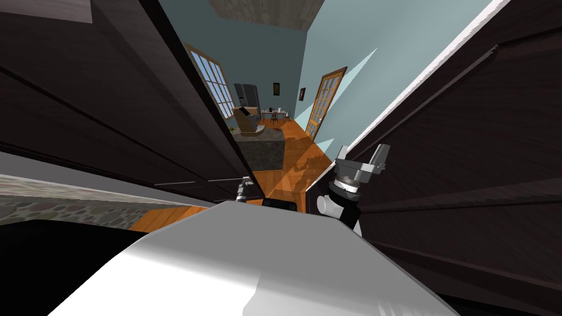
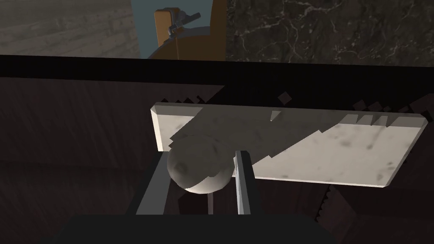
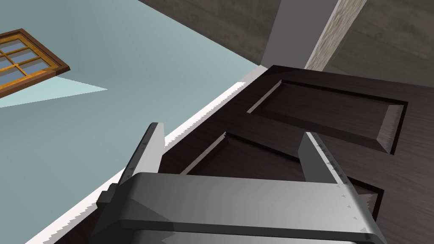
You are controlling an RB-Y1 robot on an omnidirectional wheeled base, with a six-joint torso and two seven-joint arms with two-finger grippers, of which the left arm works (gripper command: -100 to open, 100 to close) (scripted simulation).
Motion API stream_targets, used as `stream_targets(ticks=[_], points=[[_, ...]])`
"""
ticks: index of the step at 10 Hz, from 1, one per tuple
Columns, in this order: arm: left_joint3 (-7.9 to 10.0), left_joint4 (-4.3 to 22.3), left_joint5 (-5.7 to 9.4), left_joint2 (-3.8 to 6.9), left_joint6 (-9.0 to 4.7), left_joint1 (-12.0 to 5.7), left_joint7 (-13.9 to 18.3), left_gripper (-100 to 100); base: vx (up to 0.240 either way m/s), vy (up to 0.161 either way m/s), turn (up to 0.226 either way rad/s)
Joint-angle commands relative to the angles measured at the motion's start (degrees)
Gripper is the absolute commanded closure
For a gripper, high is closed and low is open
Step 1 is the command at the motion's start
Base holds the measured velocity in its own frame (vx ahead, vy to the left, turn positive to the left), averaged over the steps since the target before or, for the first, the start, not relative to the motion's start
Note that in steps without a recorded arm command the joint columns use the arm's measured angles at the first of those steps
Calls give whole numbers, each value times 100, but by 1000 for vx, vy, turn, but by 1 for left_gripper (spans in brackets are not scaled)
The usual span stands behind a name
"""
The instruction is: Pull the door open
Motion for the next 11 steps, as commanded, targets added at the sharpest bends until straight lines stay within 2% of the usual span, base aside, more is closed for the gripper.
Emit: stream_targets(ticks=[1, 4, 5, 9, 10, 11], points=[[5, -20, 3, 7, -15, -24, 3, 100, -11, 8, -4], [5, -20, 3, 7, -15, -24, 3, 100, 0, 0, 0], [-104, -170, -80, 72, 154, 56, 74, 100, -107, 8, 26], [-408, -700, -320, 303, 636, 256, 313, 100, -203, 25, -8], [-450, -772, -353, 334, 702, 283, 345, 100, -204, 17, -7], [-530, -911, -416, 393, 828, 335, 408, 100, -181, 38, -33]])
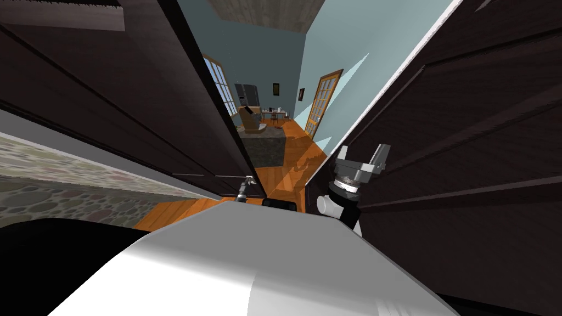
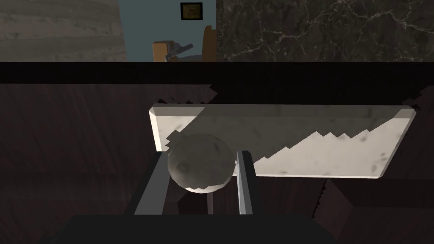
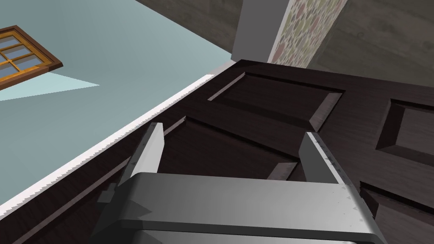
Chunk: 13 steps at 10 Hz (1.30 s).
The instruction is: Pull the door open
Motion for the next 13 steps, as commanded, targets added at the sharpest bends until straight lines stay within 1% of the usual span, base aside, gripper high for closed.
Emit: stream_targets(ticks=[1, 2, 4, 5, 6, 7, 9, 13], points=[[-60, -170, -57, 77, 127, 50, 68, 100, -139, 32, -31], [-127, -286, -110, 127, 233, 93, 120, 100, -114, 43, -42], [-203, -418, -169, 182, 352, 143, 179, 100, -111, 16, -31], [-189, -354, -153, 149, 317, 122, 151, 100, -44, -2, -7], [-205, -333, -161, 221, 281, 149, 219, 100, -134, 28, -137], [-208, -325, -162, 242, 263, 155, 237, 100, -194, 39, -158], [-221, -286, -167, 342, 180, 183, 324, 100, -221, 22, -106], [-268, -147, -182, 701, -116, 285, 635, 100, -206, 20, -125]])
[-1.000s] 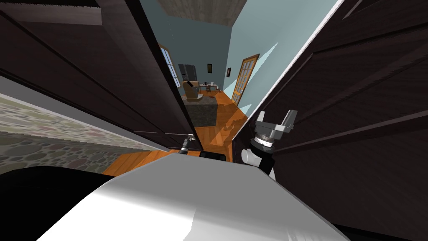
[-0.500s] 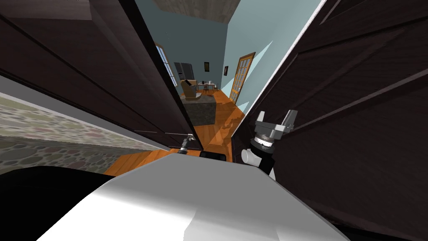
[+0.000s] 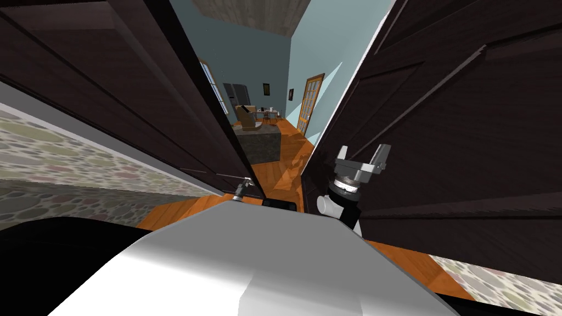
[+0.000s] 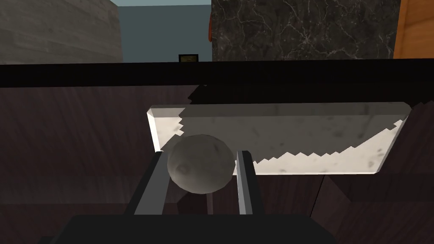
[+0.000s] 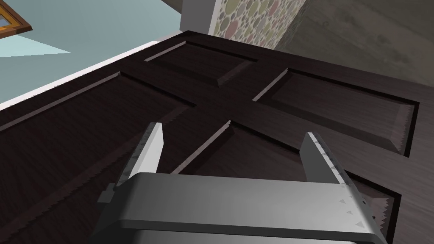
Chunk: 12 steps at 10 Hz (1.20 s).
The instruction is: Pull the door open
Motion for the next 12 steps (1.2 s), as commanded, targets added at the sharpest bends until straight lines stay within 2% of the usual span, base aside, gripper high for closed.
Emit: stream_targets(ticks=[1, 2, 3, 4, 5, 8, 11, 12], points=[[1, 65, 6, 168, -158, 28, 148, 100, -142, 1, -130], [-8, 92, 3, 238, -215, 47, 208, 100, -123, -16, -171], [-6, 45, 1, 183, -121, 62, 155, 100, -54, -4, -22], [8, 158, 6, 255, -218, 50, 224, 100, -138, 36, -116], [13, 193, 8, 277, -250, 42, 243, 100, -199, 45, -158], [44, 455, 23, 438, -485, -19, 391, 100, -204, 3, -178], [89, 831, 44, 669, -824, -105, 602, 100, -236, 10, -263], [98, 904, 48, 715, -890, -122, 643, 100, -222, 44, -172]])
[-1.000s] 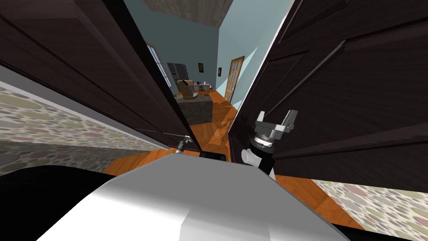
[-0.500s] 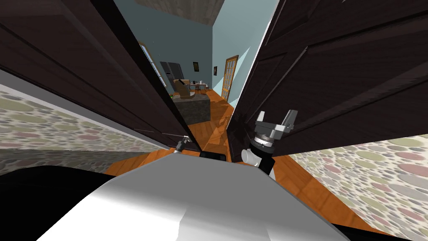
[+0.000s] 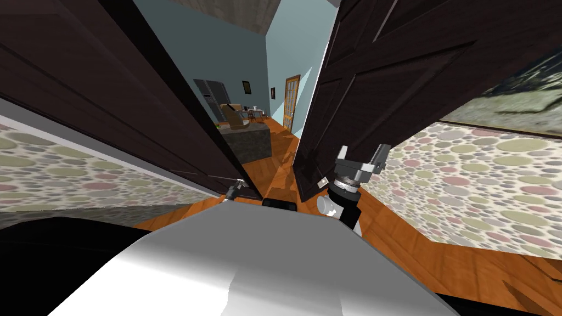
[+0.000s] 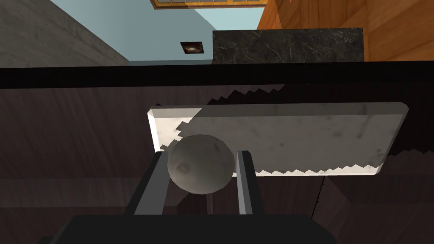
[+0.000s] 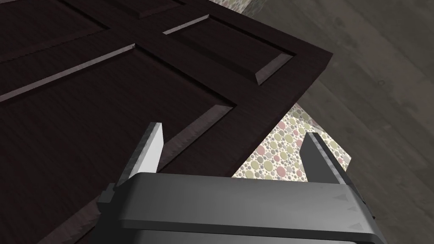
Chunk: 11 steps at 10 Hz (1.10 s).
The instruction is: Pull the door open
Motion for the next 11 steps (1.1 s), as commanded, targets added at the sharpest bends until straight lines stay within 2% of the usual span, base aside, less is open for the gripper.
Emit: stream_targets(ticks=[1, 2, 3, 6, 9, 11], points=[[-16, 124, -7, 56, -148, -33, 80, 100, -214, 47, -105], [-9, 101, -5, 37, -88, -32, 45, 100, -98, 20, -17], [-21, 246, 14, 16, -40, -193, 20, 100, -136, 16, -107], [-27, 400, 44, -12, 31, -411, -22, 100, -175, 37, -104], [-40, 731, 109, -71, 183, -880, -113, 100, -219, 40, -134], [-46, 871, 137, -96, 247, -1079, -151, 100, -192, 59, -122]])
